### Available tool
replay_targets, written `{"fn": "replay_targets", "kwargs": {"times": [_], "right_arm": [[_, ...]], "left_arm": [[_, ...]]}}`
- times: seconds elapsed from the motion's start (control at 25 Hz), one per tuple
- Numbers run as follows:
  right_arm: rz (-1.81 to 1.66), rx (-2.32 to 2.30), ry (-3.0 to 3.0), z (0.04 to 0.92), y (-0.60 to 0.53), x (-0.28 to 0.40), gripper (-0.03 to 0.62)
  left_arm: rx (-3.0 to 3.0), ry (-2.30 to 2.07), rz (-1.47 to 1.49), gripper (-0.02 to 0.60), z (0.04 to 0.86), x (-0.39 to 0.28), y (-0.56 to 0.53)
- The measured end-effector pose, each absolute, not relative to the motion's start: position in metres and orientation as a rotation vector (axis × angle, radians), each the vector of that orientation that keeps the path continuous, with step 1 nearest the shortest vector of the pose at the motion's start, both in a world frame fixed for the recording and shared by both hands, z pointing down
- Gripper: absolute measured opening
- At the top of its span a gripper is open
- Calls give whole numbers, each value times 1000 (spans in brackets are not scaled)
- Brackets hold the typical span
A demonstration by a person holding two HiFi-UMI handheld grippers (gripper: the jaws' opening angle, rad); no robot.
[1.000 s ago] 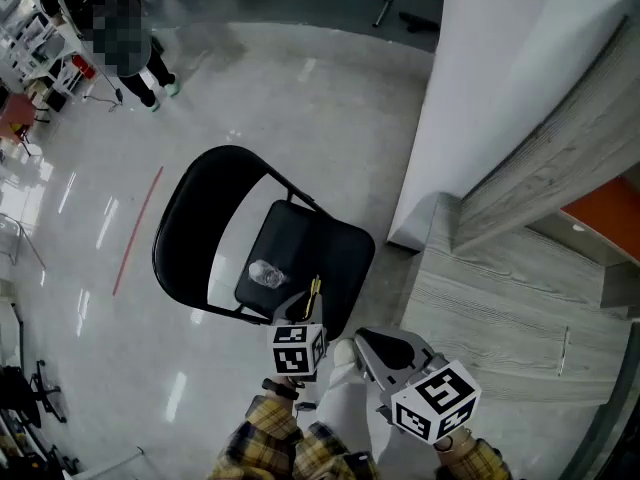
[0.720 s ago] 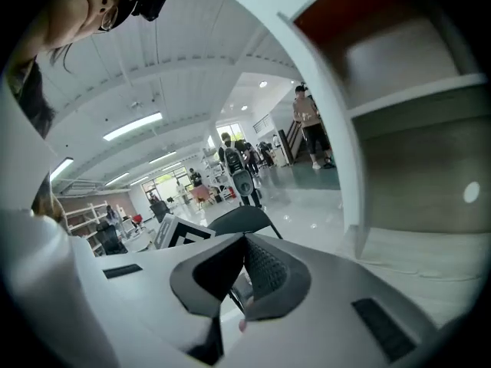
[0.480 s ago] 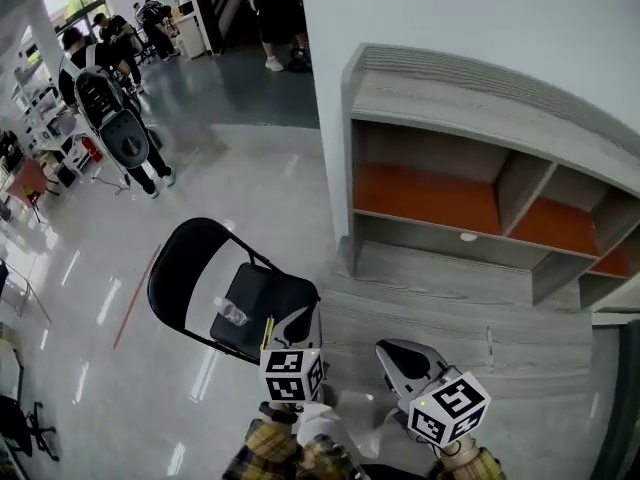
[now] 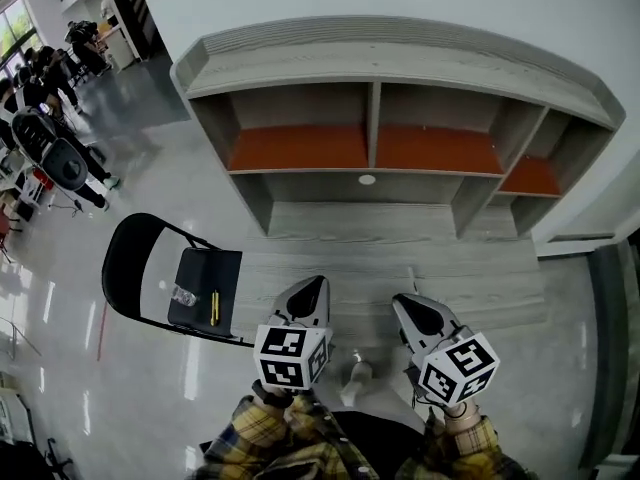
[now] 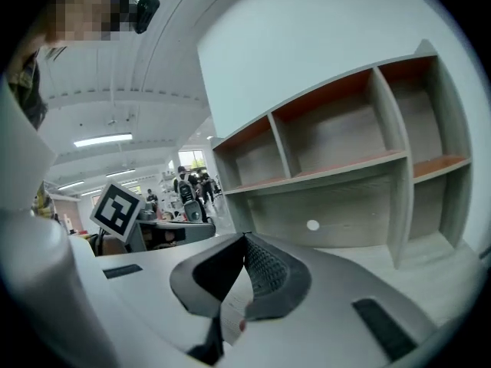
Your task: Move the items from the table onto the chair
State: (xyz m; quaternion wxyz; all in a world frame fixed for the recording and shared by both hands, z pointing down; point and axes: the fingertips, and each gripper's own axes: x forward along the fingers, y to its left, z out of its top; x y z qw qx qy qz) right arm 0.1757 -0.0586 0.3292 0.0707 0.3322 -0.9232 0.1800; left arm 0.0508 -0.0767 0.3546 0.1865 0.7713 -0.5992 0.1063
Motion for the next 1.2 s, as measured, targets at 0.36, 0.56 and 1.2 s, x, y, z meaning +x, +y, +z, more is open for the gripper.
{"fn": "replay_targets", "kwargs": {"times": [0.36,0.56,1.2], "right_arm": [[591,1285,-2660,342,-56,236,17],[571,1311,-2638,338,-55,237,17],[561,1295,-2667,328,-66,237,17]], "left_arm": [[2317,-1461,304,5,350,116,-67],[2383,-1369,301,5,345,137,-68],[2439,-1350,306,3,338,151,-76]]}}
